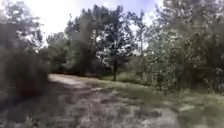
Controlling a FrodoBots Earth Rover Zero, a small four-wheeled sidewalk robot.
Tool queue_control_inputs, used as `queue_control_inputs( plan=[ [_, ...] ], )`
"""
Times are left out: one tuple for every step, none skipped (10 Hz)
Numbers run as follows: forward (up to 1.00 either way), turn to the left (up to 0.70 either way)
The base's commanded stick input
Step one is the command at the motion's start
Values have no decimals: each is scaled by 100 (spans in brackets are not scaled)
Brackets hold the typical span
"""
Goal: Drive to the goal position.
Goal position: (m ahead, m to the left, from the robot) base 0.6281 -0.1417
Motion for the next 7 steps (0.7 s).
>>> queue_control_inputs(
  plan=[
    [100, 0],
    [100, 1],
    [100, 5],
    [100, 20],
    [100, 34],
    [100, 40],
    [100, 40]
  ],
)
